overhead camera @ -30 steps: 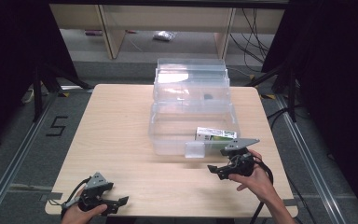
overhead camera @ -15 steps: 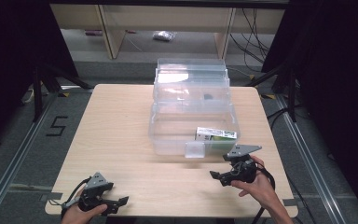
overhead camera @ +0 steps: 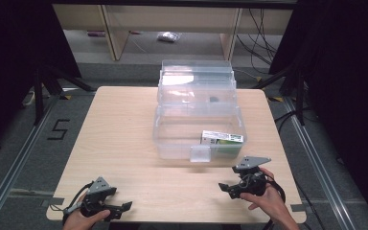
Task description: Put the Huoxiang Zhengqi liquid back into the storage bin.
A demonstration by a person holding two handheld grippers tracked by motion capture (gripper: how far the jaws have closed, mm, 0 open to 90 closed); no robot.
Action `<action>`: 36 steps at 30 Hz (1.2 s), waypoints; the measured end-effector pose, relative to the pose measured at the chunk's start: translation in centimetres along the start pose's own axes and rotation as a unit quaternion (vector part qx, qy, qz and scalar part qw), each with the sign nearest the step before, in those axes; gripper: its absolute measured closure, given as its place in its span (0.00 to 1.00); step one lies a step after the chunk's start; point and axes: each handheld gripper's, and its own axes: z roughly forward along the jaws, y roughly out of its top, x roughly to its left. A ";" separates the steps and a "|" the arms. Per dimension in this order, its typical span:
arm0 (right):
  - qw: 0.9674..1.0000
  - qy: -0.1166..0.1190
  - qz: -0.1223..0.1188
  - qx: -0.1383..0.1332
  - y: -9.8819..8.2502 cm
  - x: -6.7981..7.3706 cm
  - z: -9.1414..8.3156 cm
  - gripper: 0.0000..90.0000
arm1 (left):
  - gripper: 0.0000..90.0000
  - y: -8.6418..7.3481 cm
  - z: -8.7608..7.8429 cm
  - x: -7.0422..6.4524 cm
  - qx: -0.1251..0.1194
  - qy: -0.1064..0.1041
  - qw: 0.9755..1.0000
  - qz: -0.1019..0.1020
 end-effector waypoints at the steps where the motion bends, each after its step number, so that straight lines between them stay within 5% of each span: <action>1: 1.000 -0.002 -0.005 0.003 -0.1 -0.1 0.0 0.19 | 0.17 0.0 -0.1 0.0 0.006 -0.001 1.000 0.000; 2: 1.000 -0.002 0.015 -0.001 -0.4 0.2 0.2 0.19 | 0.17 0.0 -0.1 0.0 0.004 0.000 1.000 0.002; 3: 1.000 -0.002 -0.004 0.009 -0.4 -0.1 0.1 0.19 | 0.17 0.0 -0.1 0.0 0.005 -0.001 1.000 0.002; 4: 1.000 -0.005 0.013 0.020 -0.7 0.1 0.1 0.19 | 0.16 0.0 -0.1 0.1 0.007 0.000 1.000 0.005; 5: 1.000 -0.015 -0.003 0.013 -0.9 -0.1 0.3 0.19 | 0.17 0.0 -0.1 0.1 0.007 0.005 1.000 0.005; 7: 1.000 -0.016 0.012 0.020 -1.1 0.2 0.2 0.19 | 0.16 0.0 -0.2 0.1 0.008 0.001 1.000 0.006; 9: 0.999 -0.019 -0.018 0.025 -1.2 -0.2 0.2 0.19 | 0.17 0.0 -0.1 0.1 0.003 0.000 1.000 0.001; 21: 0.999 -0.027 -0.014 0.040 -2.5 0.5 -0.1 0.19 | 0.17 0.0 -0.1 0.0 -0.001 0.000 1.000 0.000; 32: 0.998 -0.052 0.010 0.044 -3.7 1.0 -0.4 0.19 | 0.16 0.0 -0.1 -0.1 0.001 0.003 1.000 -0.002; 34: 0.997 -0.050 0.030 0.049 -3.8 1.3 -0.4 0.19 | 0.16 0.0 -0.2 0.0 0.000 0.002 1.000 0.002; 36: 0.997 -0.052 0.007 0.054 -3.8 1.1 -0.4 0.19 | 0.16 0.1 -0.2 0.0 0.001 0.002 1.000 0.005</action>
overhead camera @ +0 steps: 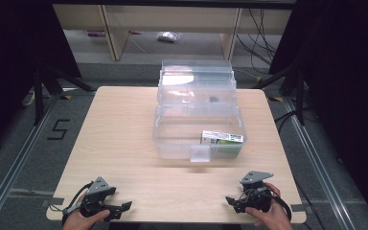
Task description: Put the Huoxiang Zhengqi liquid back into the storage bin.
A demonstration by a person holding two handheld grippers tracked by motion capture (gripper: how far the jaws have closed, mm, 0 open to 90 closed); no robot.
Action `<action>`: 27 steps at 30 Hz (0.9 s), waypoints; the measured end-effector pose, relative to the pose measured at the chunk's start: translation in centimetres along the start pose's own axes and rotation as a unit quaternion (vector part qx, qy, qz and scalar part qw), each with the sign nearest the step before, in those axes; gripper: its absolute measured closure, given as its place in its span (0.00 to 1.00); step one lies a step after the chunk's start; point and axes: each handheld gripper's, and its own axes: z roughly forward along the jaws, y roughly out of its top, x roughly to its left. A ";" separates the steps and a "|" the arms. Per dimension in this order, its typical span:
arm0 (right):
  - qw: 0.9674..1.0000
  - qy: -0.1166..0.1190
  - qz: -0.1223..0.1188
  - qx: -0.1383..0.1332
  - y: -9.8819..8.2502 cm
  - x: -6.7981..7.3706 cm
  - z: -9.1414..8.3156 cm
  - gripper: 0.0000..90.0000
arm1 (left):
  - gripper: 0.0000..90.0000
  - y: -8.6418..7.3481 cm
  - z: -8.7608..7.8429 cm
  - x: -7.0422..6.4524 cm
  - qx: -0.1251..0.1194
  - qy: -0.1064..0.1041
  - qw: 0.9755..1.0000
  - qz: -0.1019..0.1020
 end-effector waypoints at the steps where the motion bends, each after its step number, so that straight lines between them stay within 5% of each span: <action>1: 1.000 -0.001 0.003 0.002 -0.1 0.1 0.0 0.19 | 0.16 0.0 0.0 0.0 0.001 0.001 1.000 -0.001; 2: 1.000 -0.005 -0.002 -0.001 -0.1 0.0 0.0 0.19 | 0.16 0.0 0.0 -0.1 0.001 0.002 1.000 -0.001; 3: 0.999 0.003 0.030 0.015 -0.1 0.6 -0.2 0.19 | 0.16 0.0 0.0 -0.1 0.001 0.002 1.000 -0.003; 5: 1.000 -0.006 0.001 -0.007 -0.2 0.3 0.0 0.19 | 0.16 0.0 0.0 -0.1 0.002 0.003 1.000 -0.003; 14: 1.000 -0.003 0.012 -0.002 -0.7 0.9 -0.4 0.19 | 0.17 -0.1 -0.1 -0.2 0.001 0.007 1.000 0.001; 18: 1.000 -0.006 -0.003 -0.004 -0.7 0.8 -0.3 0.19 | 0.16 -0.1 -0.2 -0.2 0.004 0.007 1.000 0.000; 25: 1.000 -0.002 0.023 0.016 -1.0 1.3 -0.4 0.19 | 0.16 -0.1 -0.1 -0.2 0.003 0.006 1.000 -0.001; 27: 1.000 -0.006 0.009 -0.003 -1.0 1.1 -0.1 0.19 | 0.16 -0.1 -0.2 -0.1 0.008 0.011 1.000 0.009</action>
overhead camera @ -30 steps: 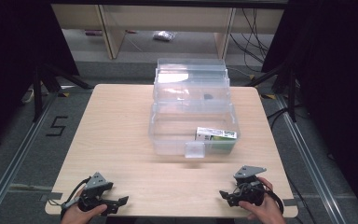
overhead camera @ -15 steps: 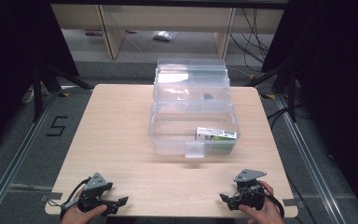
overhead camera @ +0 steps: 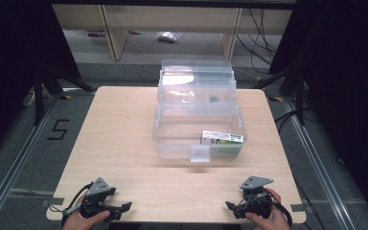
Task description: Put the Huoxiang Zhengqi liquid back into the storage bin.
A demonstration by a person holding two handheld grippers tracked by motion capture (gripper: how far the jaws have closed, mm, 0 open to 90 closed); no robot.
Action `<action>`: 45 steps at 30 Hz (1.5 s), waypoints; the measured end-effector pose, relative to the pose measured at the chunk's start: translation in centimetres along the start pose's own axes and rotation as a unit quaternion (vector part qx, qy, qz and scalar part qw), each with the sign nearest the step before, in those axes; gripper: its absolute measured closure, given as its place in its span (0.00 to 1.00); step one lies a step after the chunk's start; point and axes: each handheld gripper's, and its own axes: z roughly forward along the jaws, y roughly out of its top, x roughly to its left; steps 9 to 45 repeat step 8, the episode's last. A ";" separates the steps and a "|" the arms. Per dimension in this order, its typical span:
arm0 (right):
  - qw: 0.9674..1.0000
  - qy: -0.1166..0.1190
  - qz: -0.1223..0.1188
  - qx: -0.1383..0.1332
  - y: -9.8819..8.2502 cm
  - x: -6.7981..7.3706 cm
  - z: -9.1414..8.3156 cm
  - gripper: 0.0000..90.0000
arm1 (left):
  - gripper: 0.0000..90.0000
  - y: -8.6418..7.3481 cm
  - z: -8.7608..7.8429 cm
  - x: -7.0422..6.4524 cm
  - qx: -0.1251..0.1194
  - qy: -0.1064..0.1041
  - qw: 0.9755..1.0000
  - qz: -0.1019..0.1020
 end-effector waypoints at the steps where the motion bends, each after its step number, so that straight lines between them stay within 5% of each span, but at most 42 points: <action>1: 1.000 0.006 0.024 0.011 0.0 0.4 -0.2 0.19 | 0.16 0.0 0.0 -0.1 -0.003 -0.004 1.000 -0.010; 3: 1.000 0.000 -0.007 0.003 0.1 -0.1 -0.2 0.19 | 0.17 0.0 0.0 -0.1 -0.003 -0.005 1.000 -0.005; 8: 1.000 0.012 0.027 0.003 0.0 0.2 -0.1 0.19 | 0.16 0.0 0.0 -0.2 -0.002 -0.006 1.000 -0.006; 45: 1.000 0.012 0.027 0.003 0.0 0.2 -0.1 0.19 | 0.16 0.0 0.0 -0.2 -0.002 -0.006 1.000 -0.006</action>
